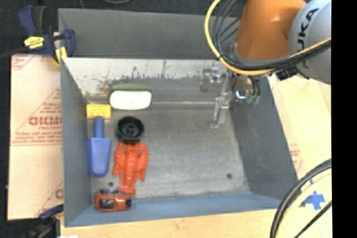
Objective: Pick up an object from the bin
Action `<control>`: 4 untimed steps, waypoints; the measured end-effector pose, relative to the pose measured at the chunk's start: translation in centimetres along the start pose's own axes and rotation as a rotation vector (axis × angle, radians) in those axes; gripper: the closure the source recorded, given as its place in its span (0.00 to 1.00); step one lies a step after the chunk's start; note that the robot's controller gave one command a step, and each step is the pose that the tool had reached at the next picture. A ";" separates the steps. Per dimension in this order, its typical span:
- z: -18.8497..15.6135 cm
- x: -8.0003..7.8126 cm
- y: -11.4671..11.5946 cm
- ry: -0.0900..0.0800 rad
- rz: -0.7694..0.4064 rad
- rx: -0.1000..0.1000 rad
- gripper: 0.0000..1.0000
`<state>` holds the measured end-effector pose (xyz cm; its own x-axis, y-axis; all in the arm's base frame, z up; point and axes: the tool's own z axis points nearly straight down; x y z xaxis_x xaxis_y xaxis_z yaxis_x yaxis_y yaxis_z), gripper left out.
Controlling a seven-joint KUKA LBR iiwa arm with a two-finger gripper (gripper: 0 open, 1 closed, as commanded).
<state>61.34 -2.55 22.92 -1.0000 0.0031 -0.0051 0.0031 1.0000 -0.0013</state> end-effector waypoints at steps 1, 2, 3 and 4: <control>0.0 0.0 0.0 0.000 0.000 0.000 0.00; 0.3 -1.7 -0.8 -0.002 -0.050 0.000 0.00; 6.3 0.8 -0.1 -0.002 0.061 -0.002 0.00; 7.3 1.5 4.9 0.004 0.002 0.001 0.00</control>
Offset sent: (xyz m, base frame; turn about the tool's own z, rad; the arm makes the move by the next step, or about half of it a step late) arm 0.0337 -0.0153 -0.0088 -0.1002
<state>59.86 2.31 15.57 -1.0000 0.0054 -0.0007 0.0054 1.0000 -0.0022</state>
